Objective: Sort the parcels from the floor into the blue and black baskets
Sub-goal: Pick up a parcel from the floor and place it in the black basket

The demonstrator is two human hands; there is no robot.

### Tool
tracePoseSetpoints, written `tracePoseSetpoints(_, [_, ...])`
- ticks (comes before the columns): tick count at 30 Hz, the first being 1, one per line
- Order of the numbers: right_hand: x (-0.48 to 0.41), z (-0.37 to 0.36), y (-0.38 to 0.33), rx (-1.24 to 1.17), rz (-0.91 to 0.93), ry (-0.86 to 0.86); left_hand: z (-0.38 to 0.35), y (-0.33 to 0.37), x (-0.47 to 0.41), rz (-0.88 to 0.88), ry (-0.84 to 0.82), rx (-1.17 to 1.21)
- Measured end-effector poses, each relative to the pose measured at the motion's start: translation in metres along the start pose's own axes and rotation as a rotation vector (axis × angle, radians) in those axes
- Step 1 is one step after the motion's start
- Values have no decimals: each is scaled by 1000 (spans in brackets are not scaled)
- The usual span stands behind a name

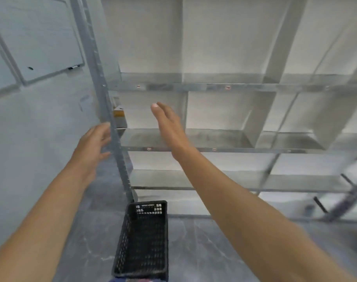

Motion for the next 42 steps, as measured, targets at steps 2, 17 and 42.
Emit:
tracePoseSetpoints(2, [5,50,4,23,-17,99,-56,8,-5,-21,-126,1])
tracePoseSetpoints(17, [148,440,44,7,-108,730,-485,78,108,-108,-787,-30])
tracePoseSetpoints(42, [432,867,190,-89,-418,1578,-1019,31,451,-35,-1723,-274])
Point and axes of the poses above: each hand's wrist, its own x-axis away from the middle knuckle, its own z-axis out of the back of the hand, y = z × x, the point moved 8 cm from there along -x, towards the middle knuckle, and after that the axes turned 9 degrees about -x, right-handed, at the moved point
